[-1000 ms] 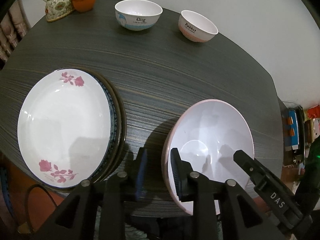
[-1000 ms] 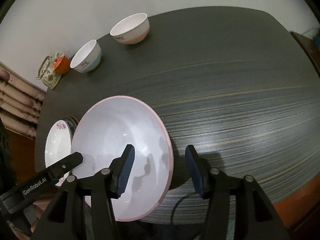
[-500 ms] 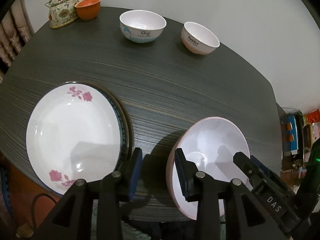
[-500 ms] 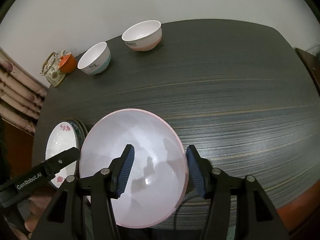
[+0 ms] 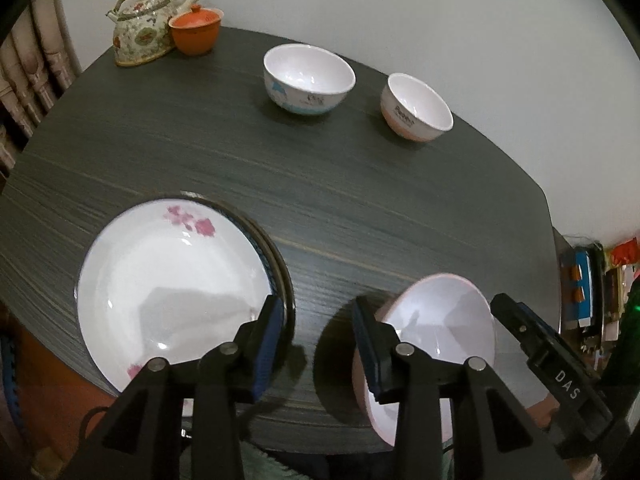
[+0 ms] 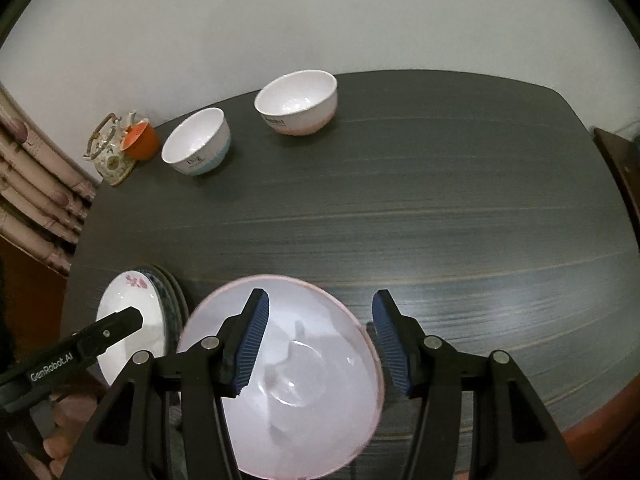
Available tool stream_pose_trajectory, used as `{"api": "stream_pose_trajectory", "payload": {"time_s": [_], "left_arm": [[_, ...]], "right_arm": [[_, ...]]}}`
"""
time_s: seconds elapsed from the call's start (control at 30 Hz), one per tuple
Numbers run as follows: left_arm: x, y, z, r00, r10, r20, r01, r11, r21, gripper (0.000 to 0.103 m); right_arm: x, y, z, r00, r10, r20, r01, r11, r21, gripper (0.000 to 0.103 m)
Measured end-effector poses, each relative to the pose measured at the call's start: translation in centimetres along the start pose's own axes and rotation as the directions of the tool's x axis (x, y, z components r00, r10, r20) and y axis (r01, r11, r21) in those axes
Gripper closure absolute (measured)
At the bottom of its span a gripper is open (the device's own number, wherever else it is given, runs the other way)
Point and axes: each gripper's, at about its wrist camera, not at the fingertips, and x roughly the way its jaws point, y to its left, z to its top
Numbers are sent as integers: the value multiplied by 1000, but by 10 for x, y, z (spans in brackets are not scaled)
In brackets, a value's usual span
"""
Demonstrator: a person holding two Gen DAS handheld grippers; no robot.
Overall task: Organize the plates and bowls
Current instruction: 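Move both grippers to the rim of the white 'Dog' bowl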
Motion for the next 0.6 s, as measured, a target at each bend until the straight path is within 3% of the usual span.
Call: {"api": "stream_pose_trajectory", "payload": {"time_s": [0.4,0.6], "left_arm": [[-12,48,48,996,65,63,-62,997,-49,65],[0,71,89,994,78,73,-72,994,-77,65]], "right_arm": [[20,49,47,987,150,-52,-153,987,-59,51],[51,65,78,984,159,-80,-162,986,-32,51]]}}
